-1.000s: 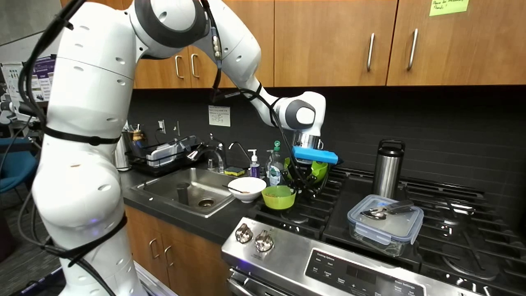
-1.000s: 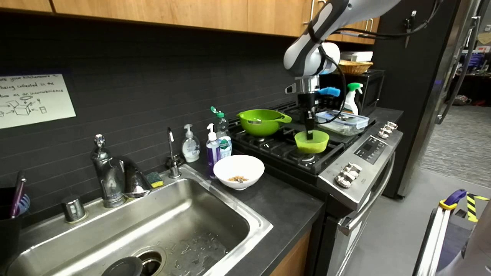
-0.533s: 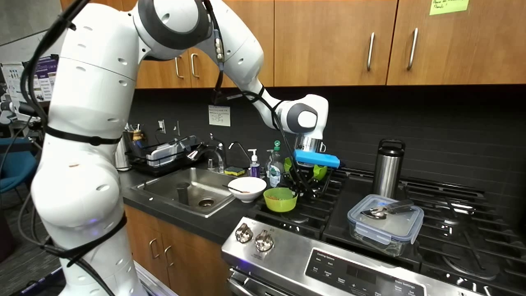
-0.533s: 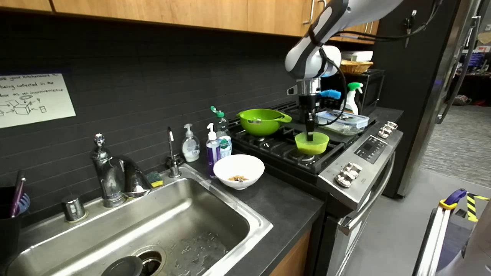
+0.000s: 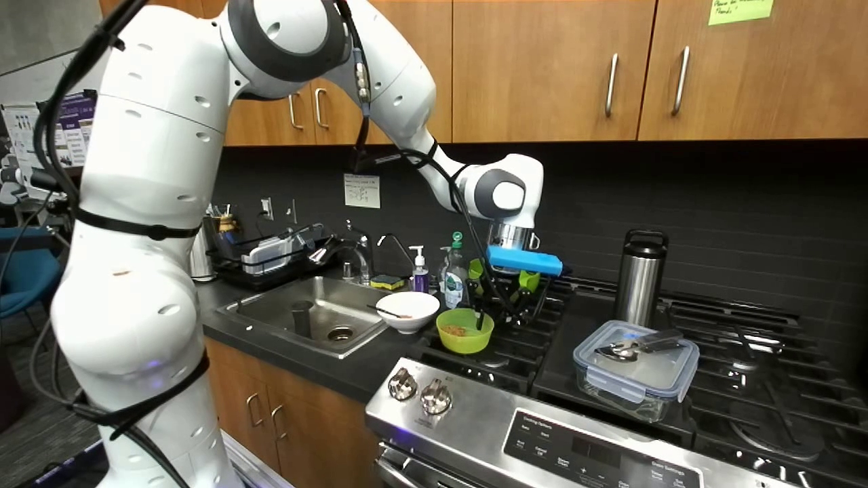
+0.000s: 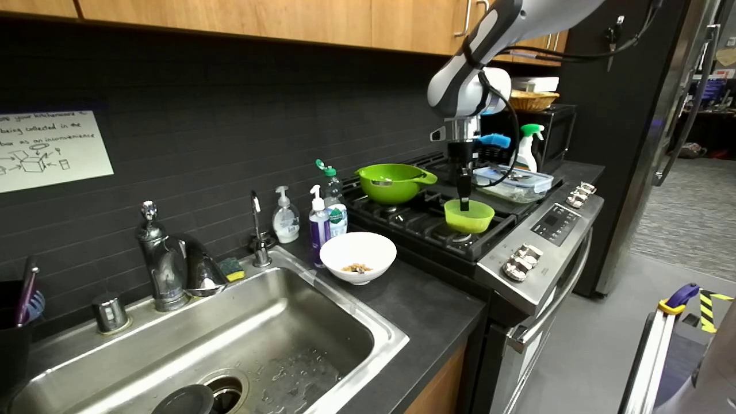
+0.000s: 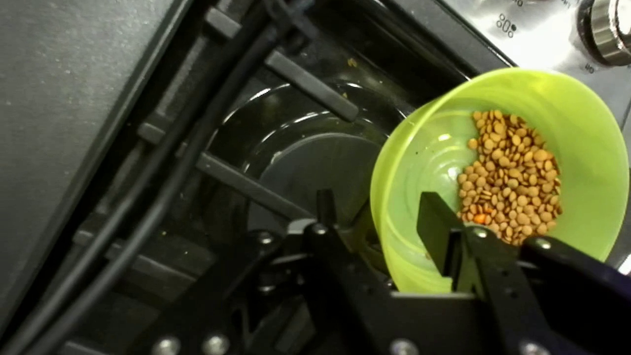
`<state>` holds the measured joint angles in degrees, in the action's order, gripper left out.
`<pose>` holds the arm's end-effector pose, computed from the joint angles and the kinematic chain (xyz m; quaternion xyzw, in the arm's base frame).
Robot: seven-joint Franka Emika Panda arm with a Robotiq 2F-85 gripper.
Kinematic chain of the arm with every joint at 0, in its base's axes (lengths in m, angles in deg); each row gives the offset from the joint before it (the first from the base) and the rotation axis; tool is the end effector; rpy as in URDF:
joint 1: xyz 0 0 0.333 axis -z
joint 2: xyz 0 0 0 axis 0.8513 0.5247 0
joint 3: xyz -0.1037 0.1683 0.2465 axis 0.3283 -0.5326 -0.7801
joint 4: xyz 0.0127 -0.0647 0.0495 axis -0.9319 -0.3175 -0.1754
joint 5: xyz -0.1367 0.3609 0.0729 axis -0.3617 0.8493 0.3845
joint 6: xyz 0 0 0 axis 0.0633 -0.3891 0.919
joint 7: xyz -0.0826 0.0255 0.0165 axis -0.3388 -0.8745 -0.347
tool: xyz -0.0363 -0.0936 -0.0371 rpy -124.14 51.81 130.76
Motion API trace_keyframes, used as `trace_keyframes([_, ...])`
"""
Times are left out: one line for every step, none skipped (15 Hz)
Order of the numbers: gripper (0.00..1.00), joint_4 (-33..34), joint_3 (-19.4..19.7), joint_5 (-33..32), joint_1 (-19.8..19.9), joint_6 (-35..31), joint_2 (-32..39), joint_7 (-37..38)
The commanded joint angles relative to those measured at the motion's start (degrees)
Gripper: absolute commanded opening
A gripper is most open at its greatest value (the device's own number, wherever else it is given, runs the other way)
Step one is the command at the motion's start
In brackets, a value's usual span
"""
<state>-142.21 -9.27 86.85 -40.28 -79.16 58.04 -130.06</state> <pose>0.5332 -0.2450 0.2863 -0.9481 -0.3013 0.0764 0.0673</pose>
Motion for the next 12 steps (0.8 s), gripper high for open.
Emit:
trace_keyframes([0.80, 1.0, -0.4, 1.1, -0.4, 1.5, -1.0, 0.3])
trace_keyframes([0.87, 1.3, -0.4, 0.8, -0.7, 2.3, -1.4, 0.9])
trace_keyframes([0.93, 1.5, -0.4, 0.4, -1.0, 2.9, -1.8, 1.4])
trace_keyframes([0.99, 1.9, -0.3, -0.1, -1.3, 3.6, -2.2, 1.9])
trace_keyframes([1.00, 2.5, -0.2, -0.5, -1.6, 4.3, -2.3, 2.2])
trace_keyframes([1.00, 3.1, -0.1, -0.9, -1.8, 5.0, -2.6, 2.9])
trace_keyframes([1.00, 3.5, 0.0, -1.1, -2.0, 5.5, -3.1, 3.3])
trace_keyframes([1.00, 4.0, 0.1, -1.1, -2.1, 6.0, -3.5, 3.5])
trace_keyframes([1.00, 4.4, 0.2, -1.4, -2.1, 6.5, -4.0, 3.9])
trace_keyframes([1.00, 4.5, 0.4, -1.7, -2.1, 6.8, -4.7, 4.2])
trace_keyframes([1.00, 4.6, 0.6, -2.0, -2.1, 7.2, -5.3, 4.6])
trace_keyframes([1.00, 4.4, 0.9, -2.6, -2.1, 7.7, -6.0, 5.0])
